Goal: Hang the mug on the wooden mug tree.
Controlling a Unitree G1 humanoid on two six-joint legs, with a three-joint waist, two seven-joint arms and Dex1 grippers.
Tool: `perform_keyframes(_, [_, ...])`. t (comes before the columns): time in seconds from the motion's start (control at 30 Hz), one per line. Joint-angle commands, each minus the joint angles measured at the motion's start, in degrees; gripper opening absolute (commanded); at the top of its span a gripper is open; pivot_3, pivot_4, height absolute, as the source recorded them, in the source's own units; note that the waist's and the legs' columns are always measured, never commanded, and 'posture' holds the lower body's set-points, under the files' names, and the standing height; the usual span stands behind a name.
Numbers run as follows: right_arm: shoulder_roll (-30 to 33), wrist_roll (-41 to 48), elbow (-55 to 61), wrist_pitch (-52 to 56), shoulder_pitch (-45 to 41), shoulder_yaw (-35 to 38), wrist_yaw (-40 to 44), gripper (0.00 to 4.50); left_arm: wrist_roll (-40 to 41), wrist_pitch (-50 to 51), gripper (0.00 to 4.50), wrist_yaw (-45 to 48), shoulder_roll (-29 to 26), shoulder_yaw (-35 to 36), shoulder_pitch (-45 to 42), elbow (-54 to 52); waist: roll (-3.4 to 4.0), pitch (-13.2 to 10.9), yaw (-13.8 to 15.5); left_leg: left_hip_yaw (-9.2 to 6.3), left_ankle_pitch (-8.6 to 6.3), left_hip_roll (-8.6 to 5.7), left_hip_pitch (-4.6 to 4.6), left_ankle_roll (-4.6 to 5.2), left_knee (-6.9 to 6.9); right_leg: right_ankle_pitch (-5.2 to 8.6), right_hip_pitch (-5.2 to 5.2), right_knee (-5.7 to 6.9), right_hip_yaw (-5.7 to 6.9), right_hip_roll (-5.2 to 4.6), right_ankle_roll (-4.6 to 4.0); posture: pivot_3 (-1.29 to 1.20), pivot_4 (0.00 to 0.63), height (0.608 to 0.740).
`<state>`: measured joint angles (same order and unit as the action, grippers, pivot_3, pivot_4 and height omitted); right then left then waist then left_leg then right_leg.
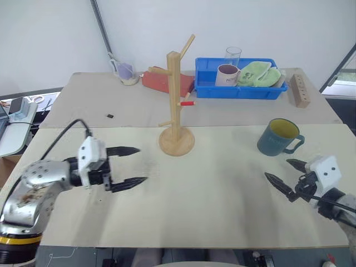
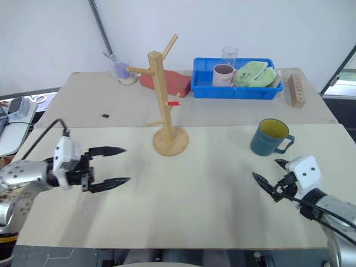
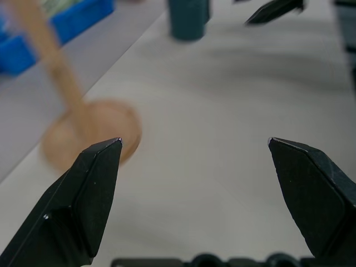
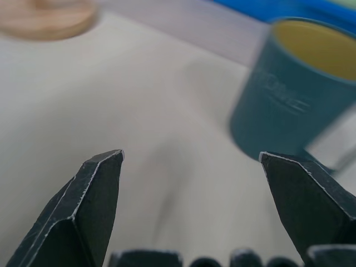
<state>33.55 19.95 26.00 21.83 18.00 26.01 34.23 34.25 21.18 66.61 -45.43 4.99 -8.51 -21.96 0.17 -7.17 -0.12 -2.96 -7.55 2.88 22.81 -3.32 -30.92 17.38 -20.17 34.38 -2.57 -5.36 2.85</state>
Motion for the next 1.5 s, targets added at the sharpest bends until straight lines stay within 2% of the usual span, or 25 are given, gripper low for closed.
perform_keyframes(0.03, [-4.4,-1.9,1.2,-1.6,-1.2,2.2,-7.6,4.35,0.7,0.7,4.5,1.6,2.5,-5.4,-5.9,-0.9,-0.01,0.0,-0.3,-0.04,0.0,0.0,-0.01,0.0,-0.02,0.0,0.0,0.05,-0.01,0.05,0.0,0.0,0.15,0.74])
perform_keyframes(0.2, [-9.8,-5.3,-6.0,-3.8,-6.8,2.1,-16.6,4.35,-2.3,-0.7,4.5,2.3,7.9,-12.4,-12.2,1.9,-0.01,0.0,-1.0,-0.09,0.02,-0.01,-0.08,0.04,-0.07,-0.02,0.01,0.22,-0.09,0.12,0.0,0.0,0.15,0.74])
perform_keyframes(0.27, [-10.4,-5.6,-8.9,-4.4,-8.8,2.1,-17.9,4.35,-3.1,-1.4,4.5,2.9,9.2,-13.9,-13.3,2.7,-0.01,0.0,-1.1,-0.09,0.05,-0.02,-0.09,0.08,-0.08,-0.02,0.01,0.3,-0.13,0.14,0.0,0.0,0.15,0.74])
perform_keyframes(0.33, [-10.5,-5.8,-12.0,-4.9,-11.0,2.2,-19.0,4.35,-4.0,-2.2,4.5,3.2,10.9,-15.3,-14.6,4.2,-0.01,0.0,-1.0,-0.08,0.36,-0.05,-0.12,0.57,-0.1,-0.02,-0.01,0.55,-0.23,0.18,0.0,0.0,0.15,0.74])
perform_keyframes(0.47, [-10.2,-5.7,-18.2,-6.4,-16.1,3.0,-21.5,4.35,-5.0,-3.3,4.5,3.7,13.7,-17.0,-17.0,6.7,0.0,0.0,-0.9,-0.14,0.4,-0.04,-0.14,0.67,-0.03,-0.02,0.01,0.66,-0.28,0.28,0.0,0.0,0.15,0.74])
perform_keyframes(0.6, [-9.5,-5.3,-22.6,-7.7,-19.4,2.1,-20.7,4.35,-5.5,-3.5,4.5,3.1,16.2,-17.9,-18.5,7.8,0.02,0.1,-0.9,-0.13,0.43,-0.05,-0.13,0.7,-0.05,-0.02,0.06,0.64,-0.56,0.46,0.01,0.0,0.15,0.74])
perform_keyframes(0.7, [-9.2,-5.8,-25.0,-8.5,-21.4,1.6,-20.6,4.35,-5.7,-3.1,4.5,2.8,16.9,-18.2,-18.6,7.4,0.03,0.1,-1.0,-0.16,0.48,-0.05,-0.07,0.79,-0.06,-0.02,0.06,0.65,-1.46,1.03,0.01,0.0,0.15,0.74])
perform_keyframes(1.23, [-8.5,-5.4,-36.6,-10.2,-30.5,-0.2,-20.2,4.35,-5.6,-1.8,4.5,2.1,15.9,-17.2,-18.9,6.9,0.06,0.1,-1.7,-0.17,0.54,-0.05,-0.07,0.88,-0.05,-0.03,0.11,0.69,-1.62,1.14,0.01,0.0,0.15,0.74])
perform_keyframes(1.33, [-8.7,-5.0,-37.9,-10.1,-31.5,0.0,-20.1,3.54,-5.8,-1.7,4.5,1.8,15.6,-17.0,-18.9,7.2,0.06,0.1,-2.0,-0.18,0.56,-0.05,-0.06,0.91,-0.05,-0.03,0.12,0.71,-1.62,1.15,0.02,0.0,0.15,0.74])
perform_keyframes(1.5, [-8.8,-4.3,-38.2,-10.3,-32.1,-0.3,-19.3,1.82,-5.8,-1.4,4.5,0.8,14.7,-15.9,-18.6,7.0,0.07,0.1,-2.1,-0.21,0.57,-0.05,-0.05,0.92,-0.04,-0.03,0.16,0.72,-1.63,1.18,0.03,0.0,0.15,0.74])
